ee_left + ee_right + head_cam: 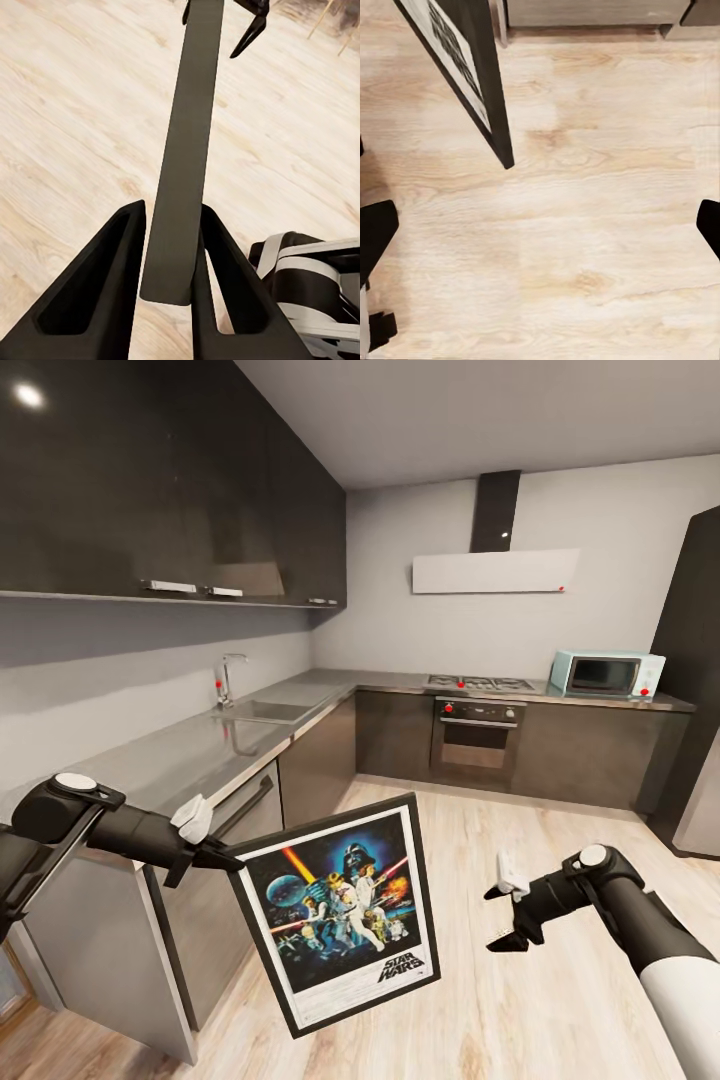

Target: Pick up the poster from the kitchen countertop and hang it on one of the wall nails in the kitchen.

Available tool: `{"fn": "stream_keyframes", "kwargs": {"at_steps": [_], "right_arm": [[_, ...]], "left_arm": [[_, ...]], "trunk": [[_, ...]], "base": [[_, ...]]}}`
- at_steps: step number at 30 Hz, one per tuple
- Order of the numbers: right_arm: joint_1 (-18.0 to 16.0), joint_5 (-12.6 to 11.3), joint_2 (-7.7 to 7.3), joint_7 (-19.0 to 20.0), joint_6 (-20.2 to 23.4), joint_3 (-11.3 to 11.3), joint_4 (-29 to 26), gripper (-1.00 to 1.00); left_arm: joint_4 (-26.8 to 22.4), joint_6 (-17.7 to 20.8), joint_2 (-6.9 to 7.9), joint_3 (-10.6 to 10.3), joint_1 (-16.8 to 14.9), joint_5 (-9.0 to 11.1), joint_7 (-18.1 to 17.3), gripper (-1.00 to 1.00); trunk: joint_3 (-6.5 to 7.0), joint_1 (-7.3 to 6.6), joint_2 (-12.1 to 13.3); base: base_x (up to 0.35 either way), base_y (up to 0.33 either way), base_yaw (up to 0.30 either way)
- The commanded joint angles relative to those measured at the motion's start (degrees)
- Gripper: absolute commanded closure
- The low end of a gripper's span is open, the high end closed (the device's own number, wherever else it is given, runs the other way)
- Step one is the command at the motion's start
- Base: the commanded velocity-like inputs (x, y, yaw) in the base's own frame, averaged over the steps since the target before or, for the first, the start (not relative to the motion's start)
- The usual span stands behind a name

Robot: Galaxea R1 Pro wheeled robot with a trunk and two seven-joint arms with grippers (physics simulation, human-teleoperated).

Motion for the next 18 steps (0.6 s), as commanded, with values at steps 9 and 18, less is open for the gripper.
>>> {"fn": "stream_keyframes", "kwargs": {"at_steps": [9,18], "right_arm": [[0.12,-1.83,0.15,3.43,-5.71,-0.32,5.02,-1.0],[0.1,-3.38,0.57,3.29,-5.78,-0.57,8.0,-1.0]], "left_arm": [[-0.24,0.53,-0.07,-0.34,-0.07,0.27,-0.14,1.0],[-0.5,0.52,-0.45,-0.35,-0.07,0.4,-4.3,1.0]], "trunk": [[-0.07,0.0,-0.04],[-0.07,0.0,-0.04]], "base": [[0.0,0.0,0.0],[0.0,0.0,0.0]]}}
